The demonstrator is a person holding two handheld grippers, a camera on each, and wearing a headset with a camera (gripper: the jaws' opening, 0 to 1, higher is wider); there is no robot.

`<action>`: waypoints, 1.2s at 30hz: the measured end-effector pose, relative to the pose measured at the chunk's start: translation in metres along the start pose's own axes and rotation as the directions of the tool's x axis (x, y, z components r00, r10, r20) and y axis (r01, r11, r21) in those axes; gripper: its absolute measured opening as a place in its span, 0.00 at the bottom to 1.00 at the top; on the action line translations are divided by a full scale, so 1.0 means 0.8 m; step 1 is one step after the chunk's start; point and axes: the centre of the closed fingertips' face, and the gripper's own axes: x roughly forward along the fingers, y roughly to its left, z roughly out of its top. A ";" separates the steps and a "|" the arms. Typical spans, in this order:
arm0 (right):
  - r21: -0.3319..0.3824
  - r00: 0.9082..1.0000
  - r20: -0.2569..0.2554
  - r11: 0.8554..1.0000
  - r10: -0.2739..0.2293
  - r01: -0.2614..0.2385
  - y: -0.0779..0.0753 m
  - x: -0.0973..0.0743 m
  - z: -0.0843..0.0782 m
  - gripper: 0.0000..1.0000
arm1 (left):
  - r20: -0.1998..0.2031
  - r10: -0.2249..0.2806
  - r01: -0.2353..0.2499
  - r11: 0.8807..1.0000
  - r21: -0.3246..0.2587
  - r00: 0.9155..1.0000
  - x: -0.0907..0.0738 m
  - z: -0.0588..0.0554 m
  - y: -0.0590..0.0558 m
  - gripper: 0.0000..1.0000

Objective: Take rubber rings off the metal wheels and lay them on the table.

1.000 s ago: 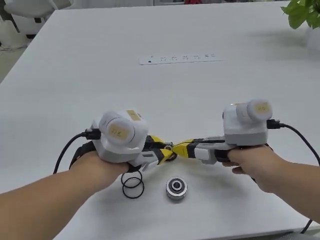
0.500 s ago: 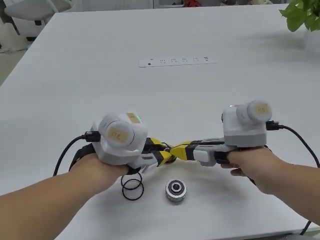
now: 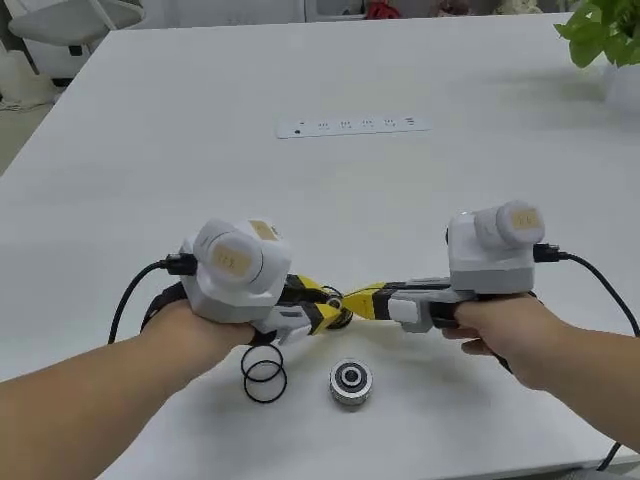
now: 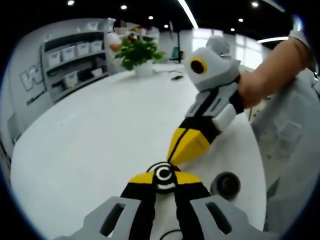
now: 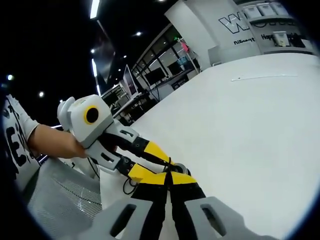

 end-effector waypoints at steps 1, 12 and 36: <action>0.003 1.000 0.002 1.000 0.002 -0.002 0.002 0.000 0.001 0.00 | 0.009 -0.003 0.003 1.000 -0.003 1.000 -0.003 0.003 0.000 0.15; 0.017 1.000 0.009 0.999 0.030 -0.030 0.015 0.001 0.007 0.00 | 0.069 -0.013 0.014 1.000 -0.023 0.998 -0.035 0.015 -0.003 0.24; 0.040 0.995 0.024 0.995 0.095 -0.096 0.050 0.014 0.021 0.00 | 0.107 0.044 -0.040 0.999 -0.032 0.993 -0.104 0.003 0.002 0.42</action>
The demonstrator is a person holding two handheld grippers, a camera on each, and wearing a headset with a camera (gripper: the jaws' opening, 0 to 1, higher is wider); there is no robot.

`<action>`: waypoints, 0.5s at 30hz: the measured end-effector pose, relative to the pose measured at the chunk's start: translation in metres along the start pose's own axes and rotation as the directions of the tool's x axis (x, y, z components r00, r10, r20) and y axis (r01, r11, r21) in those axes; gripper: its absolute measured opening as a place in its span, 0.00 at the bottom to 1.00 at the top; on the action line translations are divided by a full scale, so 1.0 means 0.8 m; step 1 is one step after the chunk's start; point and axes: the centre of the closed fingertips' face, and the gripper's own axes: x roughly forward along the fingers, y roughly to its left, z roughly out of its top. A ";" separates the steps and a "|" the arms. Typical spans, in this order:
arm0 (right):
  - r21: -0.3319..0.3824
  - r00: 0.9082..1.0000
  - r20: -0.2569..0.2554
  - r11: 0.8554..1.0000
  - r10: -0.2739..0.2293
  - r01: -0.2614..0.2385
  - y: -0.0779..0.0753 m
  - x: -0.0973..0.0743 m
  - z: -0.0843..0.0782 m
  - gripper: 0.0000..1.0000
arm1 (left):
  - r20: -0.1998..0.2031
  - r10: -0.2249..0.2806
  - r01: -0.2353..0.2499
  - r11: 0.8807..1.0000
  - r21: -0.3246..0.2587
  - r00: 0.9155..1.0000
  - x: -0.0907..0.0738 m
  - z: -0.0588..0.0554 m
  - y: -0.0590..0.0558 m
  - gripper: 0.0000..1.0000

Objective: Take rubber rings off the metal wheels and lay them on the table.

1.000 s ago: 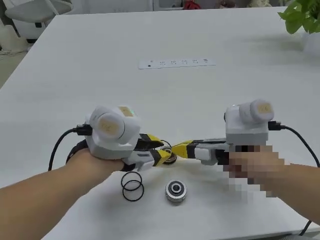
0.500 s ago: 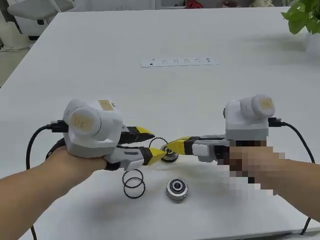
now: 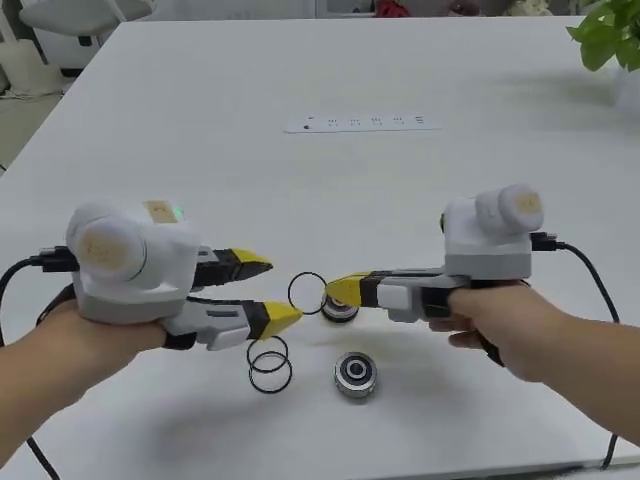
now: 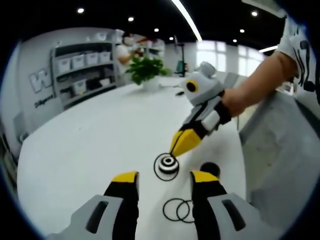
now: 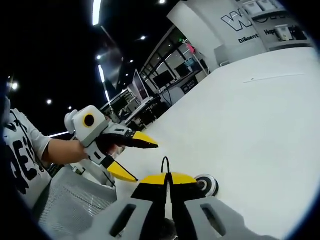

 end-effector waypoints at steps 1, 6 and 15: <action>0.000 1.000 -0.001 1.000 0.003 -0.003 0.001 0.002 0.000 0.00 | 0.001 0.002 -0.002 1.000 -0.002 1.000 -0.003 -0.001 0.000 0.42; 0.001 1.000 -0.011 1.000 0.013 -0.013 0.006 0.008 -0.004 0.00 | -0.002 0.017 -0.017 1.000 -0.009 1.000 -0.013 -0.008 0.005 0.45; 0.002 0.999 -0.039 1.000 0.030 -0.030 0.013 0.020 -0.014 0.00 | -0.015 0.033 -0.034 0.999 -0.021 0.999 -0.030 -0.022 0.009 0.51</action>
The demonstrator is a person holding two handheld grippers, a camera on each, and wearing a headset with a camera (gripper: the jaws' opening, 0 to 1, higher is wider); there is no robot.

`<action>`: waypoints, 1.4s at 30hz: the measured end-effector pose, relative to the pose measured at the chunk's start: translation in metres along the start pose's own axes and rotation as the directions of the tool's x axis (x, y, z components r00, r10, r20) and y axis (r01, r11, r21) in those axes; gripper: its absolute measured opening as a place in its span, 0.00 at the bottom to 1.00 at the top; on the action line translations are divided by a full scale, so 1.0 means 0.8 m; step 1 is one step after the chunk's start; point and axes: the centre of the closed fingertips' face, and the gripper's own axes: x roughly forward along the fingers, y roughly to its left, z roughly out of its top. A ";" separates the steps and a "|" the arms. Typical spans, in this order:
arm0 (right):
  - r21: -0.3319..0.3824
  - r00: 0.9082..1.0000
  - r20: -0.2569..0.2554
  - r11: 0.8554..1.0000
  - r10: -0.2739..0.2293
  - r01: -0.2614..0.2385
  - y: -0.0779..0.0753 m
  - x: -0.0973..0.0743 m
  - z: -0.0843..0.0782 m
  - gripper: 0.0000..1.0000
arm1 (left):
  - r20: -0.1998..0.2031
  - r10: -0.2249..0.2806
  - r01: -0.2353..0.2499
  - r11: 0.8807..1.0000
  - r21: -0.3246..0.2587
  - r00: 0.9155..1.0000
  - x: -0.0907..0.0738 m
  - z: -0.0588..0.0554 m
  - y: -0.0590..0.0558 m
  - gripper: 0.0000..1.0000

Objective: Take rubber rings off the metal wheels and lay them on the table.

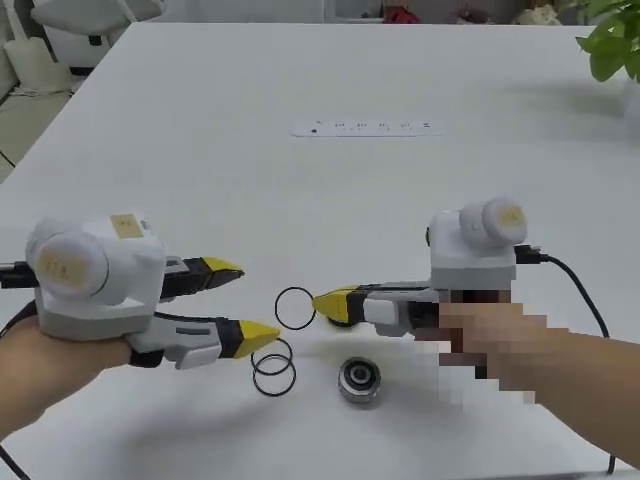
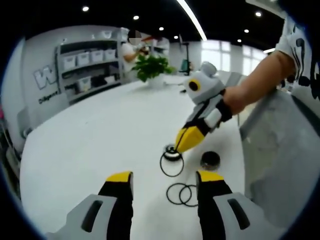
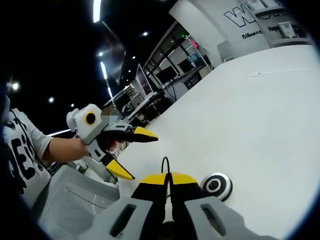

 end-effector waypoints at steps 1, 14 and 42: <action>0.000 1.000 -0.004 1.000 0.002 -0.002 0.002 0.002 -0.001 0.00 | -0.002 0.001 -0.001 1.000 -0.001 1.000 -0.002 -0.001 0.000 0.52; 0.014 1.000 -0.026 1.000 0.004 -0.004 0.002 0.022 -0.012 0.00 | -0.007 0.019 -0.019 0.999 -0.027 1.000 -0.019 -0.016 0.001 0.60; 0.063 0.998 -0.045 0.997 -0.044 0.047 -0.013 0.050 -0.028 0.00 | -0.032 0.047 -0.049 0.997 -0.059 0.998 -0.035 -0.038 0.009 0.61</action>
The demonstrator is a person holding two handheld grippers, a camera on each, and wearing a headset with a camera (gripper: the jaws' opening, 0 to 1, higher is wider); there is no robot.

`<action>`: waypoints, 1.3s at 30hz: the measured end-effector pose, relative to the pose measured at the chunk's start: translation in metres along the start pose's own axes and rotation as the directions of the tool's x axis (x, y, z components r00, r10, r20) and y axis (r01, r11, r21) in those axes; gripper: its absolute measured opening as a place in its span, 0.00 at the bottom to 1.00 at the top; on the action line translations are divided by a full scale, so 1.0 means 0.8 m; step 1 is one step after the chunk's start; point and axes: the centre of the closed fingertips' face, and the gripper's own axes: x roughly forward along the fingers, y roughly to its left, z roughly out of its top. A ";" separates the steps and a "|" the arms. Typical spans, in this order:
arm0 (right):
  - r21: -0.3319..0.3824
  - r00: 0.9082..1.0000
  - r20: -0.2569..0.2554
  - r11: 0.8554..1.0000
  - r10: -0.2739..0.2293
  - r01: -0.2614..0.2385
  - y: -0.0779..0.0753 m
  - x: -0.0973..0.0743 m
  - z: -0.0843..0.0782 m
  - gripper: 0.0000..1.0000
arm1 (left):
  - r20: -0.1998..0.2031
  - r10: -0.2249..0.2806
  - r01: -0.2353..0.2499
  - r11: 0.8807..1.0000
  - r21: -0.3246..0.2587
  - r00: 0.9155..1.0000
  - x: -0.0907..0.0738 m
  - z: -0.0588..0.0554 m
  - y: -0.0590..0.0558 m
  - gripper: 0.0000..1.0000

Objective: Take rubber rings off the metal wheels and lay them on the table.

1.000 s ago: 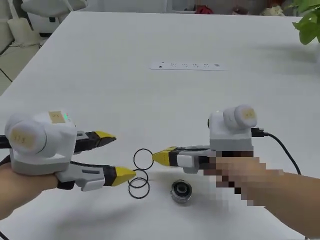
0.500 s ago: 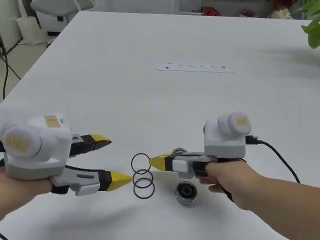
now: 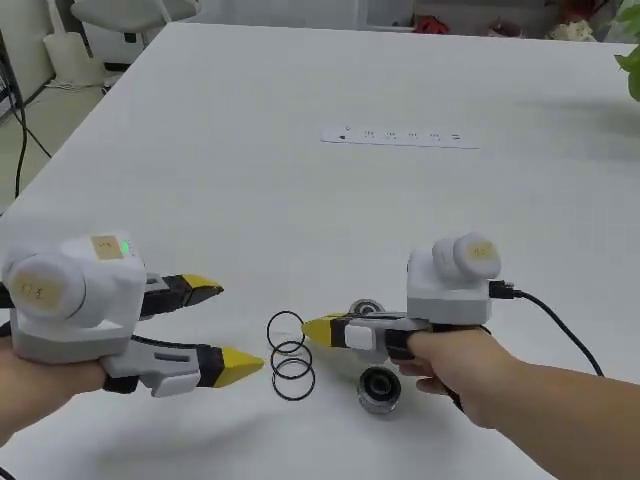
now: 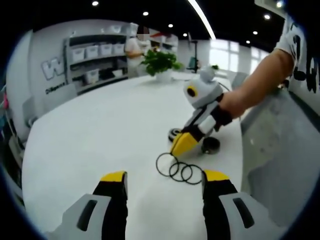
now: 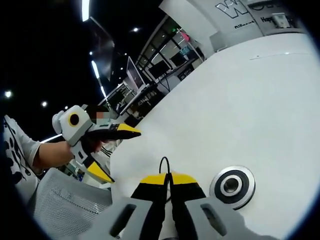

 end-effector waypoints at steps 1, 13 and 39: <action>0.000 1.000 -0.001 1.000 -0.003 0.003 -0.001 0.000 0.000 0.00 | 0.000 0.000 0.000 1.000 -0.001 1.000 0.000 0.000 0.000 0.61; -0.009 0.999 -0.013 0.999 -0.037 0.037 -0.008 -0.003 -0.005 0.05 | -0.016 -0.004 0.004 1.000 0.000 1.000 0.002 -0.006 -0.003 0.61; -0.047 1.000 0.016 0.999 -0.019 0.019 0.004 -0.022 0.015 0.16 | -0.012 -0.016 0.016 1.000 -0.019 1.000 0.007 0.000 -0.005 0.60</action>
